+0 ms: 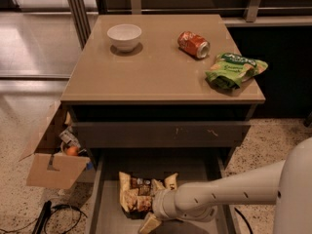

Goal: Pick brown chip bag from middle drawer and place on counter

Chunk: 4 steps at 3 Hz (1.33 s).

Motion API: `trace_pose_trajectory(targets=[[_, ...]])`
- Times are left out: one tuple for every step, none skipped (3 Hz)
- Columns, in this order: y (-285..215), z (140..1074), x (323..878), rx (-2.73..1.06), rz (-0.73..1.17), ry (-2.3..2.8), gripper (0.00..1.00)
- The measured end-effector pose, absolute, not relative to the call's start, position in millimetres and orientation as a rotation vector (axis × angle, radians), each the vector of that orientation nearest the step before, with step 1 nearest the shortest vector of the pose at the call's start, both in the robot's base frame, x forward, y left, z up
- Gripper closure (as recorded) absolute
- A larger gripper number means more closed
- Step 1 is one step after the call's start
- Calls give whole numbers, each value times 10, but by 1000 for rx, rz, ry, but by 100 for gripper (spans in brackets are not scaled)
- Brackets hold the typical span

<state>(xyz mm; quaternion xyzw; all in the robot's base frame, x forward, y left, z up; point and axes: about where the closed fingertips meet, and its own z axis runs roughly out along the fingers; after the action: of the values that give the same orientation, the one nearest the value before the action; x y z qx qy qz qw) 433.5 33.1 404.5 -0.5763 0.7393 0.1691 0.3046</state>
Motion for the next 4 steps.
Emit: trace_pose_trajectory(targets=[[459,3799,4391,-1537,455,1958,0],[484,3754,4389,-1539,460,1960,14],[484,3754,4389,-1539,460,1960,37],[484,3753,4389,-1539,460,1960,61]])
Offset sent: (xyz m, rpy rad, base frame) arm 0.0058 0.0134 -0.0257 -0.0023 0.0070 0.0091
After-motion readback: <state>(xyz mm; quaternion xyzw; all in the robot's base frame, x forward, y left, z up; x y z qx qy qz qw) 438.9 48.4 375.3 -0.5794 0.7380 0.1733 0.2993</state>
